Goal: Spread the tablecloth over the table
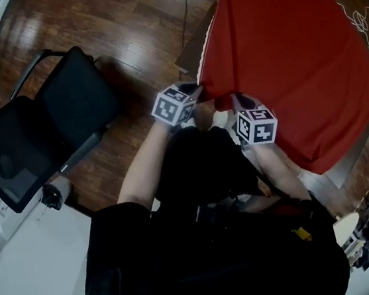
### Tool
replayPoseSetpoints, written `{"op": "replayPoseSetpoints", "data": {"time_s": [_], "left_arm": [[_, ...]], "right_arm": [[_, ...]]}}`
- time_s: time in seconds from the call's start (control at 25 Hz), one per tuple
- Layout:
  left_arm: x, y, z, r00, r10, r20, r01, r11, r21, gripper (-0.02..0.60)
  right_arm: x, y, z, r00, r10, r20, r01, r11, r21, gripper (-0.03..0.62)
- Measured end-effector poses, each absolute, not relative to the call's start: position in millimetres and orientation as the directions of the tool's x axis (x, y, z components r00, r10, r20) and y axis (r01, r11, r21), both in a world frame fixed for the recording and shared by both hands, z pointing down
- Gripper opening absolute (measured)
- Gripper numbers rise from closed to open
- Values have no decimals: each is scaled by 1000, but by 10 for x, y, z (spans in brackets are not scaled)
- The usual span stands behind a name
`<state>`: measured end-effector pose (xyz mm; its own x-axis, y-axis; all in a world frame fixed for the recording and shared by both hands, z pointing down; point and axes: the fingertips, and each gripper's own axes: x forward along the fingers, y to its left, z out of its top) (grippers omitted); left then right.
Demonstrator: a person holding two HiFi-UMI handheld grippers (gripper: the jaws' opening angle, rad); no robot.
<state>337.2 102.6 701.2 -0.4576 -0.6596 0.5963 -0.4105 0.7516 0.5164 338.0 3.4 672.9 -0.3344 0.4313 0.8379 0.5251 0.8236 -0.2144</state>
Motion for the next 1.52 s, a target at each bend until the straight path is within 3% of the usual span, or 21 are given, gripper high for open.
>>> {"op": "replayPoseSetpoints", "data": {"time_s": [0.28,0.4,0.56,0.6,0.68,0.84,0.96,1.16,1.28,1.4,1.52], "left_arm": [[3265,1766,6832,-540,-408,736,-344,905,249,3],[3165,2018,6702,-561,-309,768,-376,922,97,3],[3157,2257,6743,-510,-245,824,-370,928,47,5],[3160,2295,6774,-495,-228,839,-364,931,38,5],[3151,2391,6824,-487,-159,859,-337,941,-16,51],[3183,2643,6917,-550,-5,835,-219,966,-139,110],[3180,2502,6805,-609,-38,792,-211,971,-116,110],[3152,1823,6483,-685,-192,703,-346,935,-82,77],[3163,1349,6171,-740,-296,604,-419,905,-70,-3],[3155,831,5947,-744,-408,529,-498,867,-32,-5],[3182,137,5593,-729,-515,451,-578,816,-2,-5]], "right_arm": [[3509,638,6678,-235,534,812,740,640,-207,12],[3527,896,6674,-206,560,803,777,592,-213,12],[3486,1075,6678,-201,574,794,786,578,-219,11],[3482,1084,6690,-201,572,795,789,576,-215,40],[3491,1064,6714,-199,561,804,791,576,-206,109],[3510,916,6687,-239,553,798,769,609,-192,109],[3512,773,6659,-282,555,783,746,640,-185,109],[3515,598,6572,-354,574,739,718,673,-179,107],[3466,361,6426,-451,568,688,690,711,-134,58],[3418,-91,6249,-580,533,616,613,783,-100,7],[3485,-836,5920,-709,459,535,501,862,-76,6]]}}
